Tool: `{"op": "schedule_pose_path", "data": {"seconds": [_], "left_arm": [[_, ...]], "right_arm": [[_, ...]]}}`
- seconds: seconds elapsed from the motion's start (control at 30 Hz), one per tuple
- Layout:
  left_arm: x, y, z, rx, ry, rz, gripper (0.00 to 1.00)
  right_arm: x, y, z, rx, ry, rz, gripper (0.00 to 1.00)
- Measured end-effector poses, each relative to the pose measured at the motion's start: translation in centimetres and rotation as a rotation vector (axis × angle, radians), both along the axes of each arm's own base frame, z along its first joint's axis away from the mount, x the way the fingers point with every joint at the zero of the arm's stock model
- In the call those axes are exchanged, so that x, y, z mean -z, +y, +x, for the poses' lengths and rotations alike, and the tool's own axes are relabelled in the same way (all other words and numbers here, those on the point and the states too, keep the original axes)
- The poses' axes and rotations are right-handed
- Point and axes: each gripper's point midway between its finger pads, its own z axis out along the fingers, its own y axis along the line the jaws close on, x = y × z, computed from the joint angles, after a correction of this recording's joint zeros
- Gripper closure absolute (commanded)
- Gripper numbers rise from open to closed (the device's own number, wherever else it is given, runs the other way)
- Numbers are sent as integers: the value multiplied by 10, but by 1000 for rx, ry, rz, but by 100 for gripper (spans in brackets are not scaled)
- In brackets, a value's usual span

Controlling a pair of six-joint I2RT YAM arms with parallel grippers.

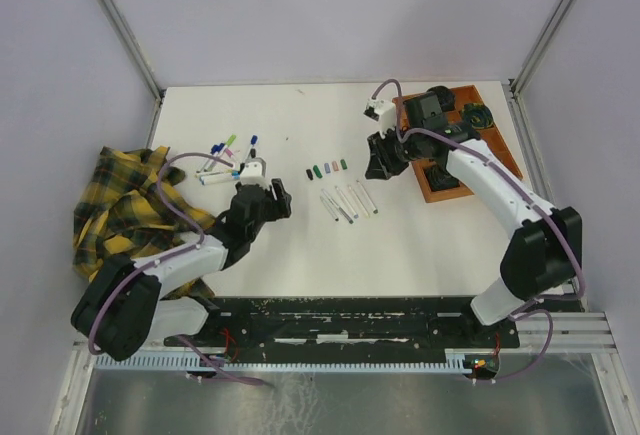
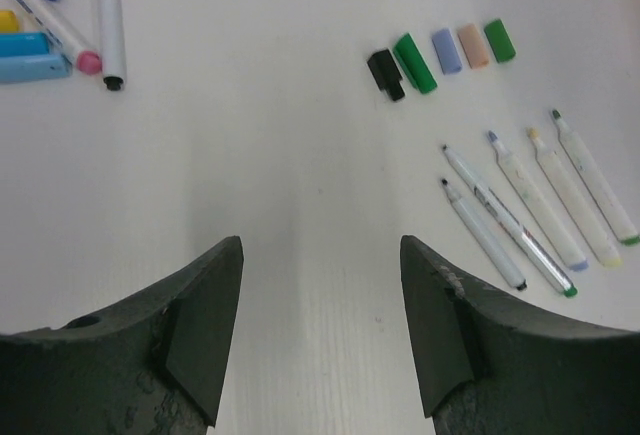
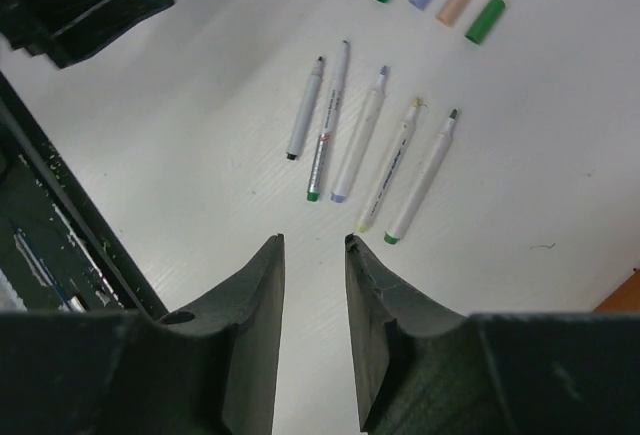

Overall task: Open the pen caps
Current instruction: Pick up the pen from the center of the board.

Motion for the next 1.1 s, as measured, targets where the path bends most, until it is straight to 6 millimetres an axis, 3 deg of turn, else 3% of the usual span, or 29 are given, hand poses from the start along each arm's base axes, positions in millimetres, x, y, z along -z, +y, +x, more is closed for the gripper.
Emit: {"op": "schedule_pose_path", "data": {"seconds": [0.1,0.23,0.4,0.57,0.83,1.1], "left_arm": [[-5,7,23,-41,29,7,29],[-17,25,67,-117,69,5,30],[-22,46,118,-188,120,13,33],[-4,64,152,-215,218,84,48],[35,81,155,-228,359,151,58],[48,80,164,-218,409,172,65]], "right_arm": [[-30,1,-13,-63,-68,51,62],[-49,-1,-25,-108,-109,100,62],[-45,-3,-29,-124,-87,118,62],[-43,-4,-32,-138,-70,122,62],[-37,-3,-32,-150,-55,122,62],[-34,-3,-33,-152,-34,127,62]]}}
